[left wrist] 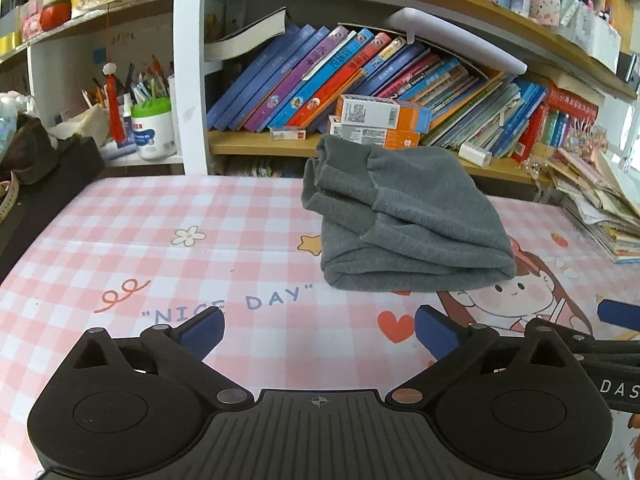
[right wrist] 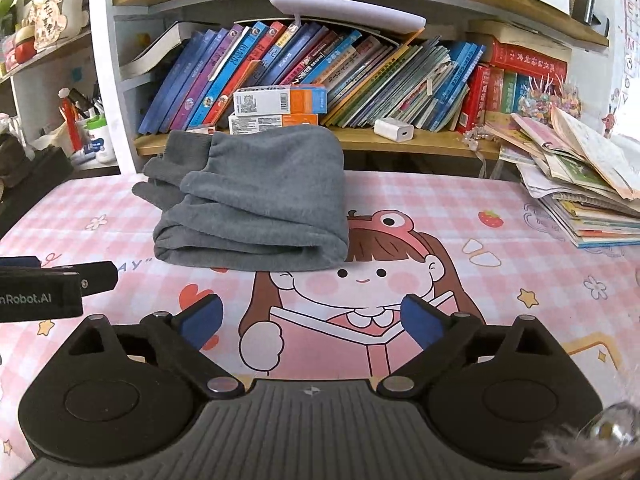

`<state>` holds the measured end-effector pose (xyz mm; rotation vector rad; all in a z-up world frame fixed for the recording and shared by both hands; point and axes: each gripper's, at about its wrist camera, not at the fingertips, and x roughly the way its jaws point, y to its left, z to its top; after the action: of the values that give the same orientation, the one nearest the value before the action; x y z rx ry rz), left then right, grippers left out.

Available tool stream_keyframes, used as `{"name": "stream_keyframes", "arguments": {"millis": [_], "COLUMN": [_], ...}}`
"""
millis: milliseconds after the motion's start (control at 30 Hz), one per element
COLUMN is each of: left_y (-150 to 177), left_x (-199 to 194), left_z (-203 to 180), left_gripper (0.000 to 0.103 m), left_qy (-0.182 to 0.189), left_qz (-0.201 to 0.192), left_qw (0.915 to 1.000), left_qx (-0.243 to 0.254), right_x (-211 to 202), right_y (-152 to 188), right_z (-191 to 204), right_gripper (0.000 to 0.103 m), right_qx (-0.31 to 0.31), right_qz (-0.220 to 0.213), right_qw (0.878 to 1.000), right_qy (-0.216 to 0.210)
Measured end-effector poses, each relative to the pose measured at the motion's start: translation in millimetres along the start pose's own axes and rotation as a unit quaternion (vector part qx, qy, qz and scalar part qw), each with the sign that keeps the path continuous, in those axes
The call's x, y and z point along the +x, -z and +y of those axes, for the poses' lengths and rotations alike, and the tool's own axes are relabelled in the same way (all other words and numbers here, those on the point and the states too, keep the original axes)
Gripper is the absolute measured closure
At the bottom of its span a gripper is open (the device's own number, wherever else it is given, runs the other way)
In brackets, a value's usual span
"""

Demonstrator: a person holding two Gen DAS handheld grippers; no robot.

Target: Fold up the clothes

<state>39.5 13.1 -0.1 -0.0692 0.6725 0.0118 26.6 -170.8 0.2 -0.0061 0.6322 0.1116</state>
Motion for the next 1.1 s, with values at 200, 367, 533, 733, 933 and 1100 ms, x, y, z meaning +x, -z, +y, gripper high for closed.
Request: {"name": "stream_keyframes", "arguments": {"millis": [200, 367, 533, 733, 933, 1100], "left_y": [1.8, 1.9, 2.4, 2.7, 2.8, 2.5], "left_x": [-2.1, -2.3, -3.7, -4.8, -5.9, -6.4], "left_z": [-0.9, -0.4, -0.9, -1.2, -1.8, -1.7], "left_gripper": [0.000, 0.000, 0.000, 0.000, 0.000, 0.000], "left_qy": [-0.004, -0.003, -0.002, 0.002, 0.004, 0.003], "left_qz": [0.002, 0.003, -0.001, -0.004, -0.007, -0.007], "left_qw": [1.0000, 1.0000, 1.0000, 1.0000, 0.9999, 0.9999], "left_qx": [0.005, 0.003, 0.004, 0.005, 0.009, 0.011], "right_x": [-2.1, -2.3, -2.2, -2.2, -2.0, -2.2], "right_y": [0.6, 0.6, 0.7, 1.0, 1.5, 1.7], "right_z": [1.3, 0.9, 1.0, 1.8, 4.0, 4.8], "right_gripper": [0.005, 0.004, 0.004, 0.004, 0.004, 0.004], "right_qx": [-0.003, -0.003, -0.002, -0.004, -0.007, -0.009], "right_qz": [0.001, 0.003, 0.005, 0.006, 0.008, 0.009], "right_qw": [1.000, 1.000, 1.000, 1.000, 1.000, 1.000], "right_qy": [0.000, 0.002, 0.002, 0.000, -0.002, -0.002]}}
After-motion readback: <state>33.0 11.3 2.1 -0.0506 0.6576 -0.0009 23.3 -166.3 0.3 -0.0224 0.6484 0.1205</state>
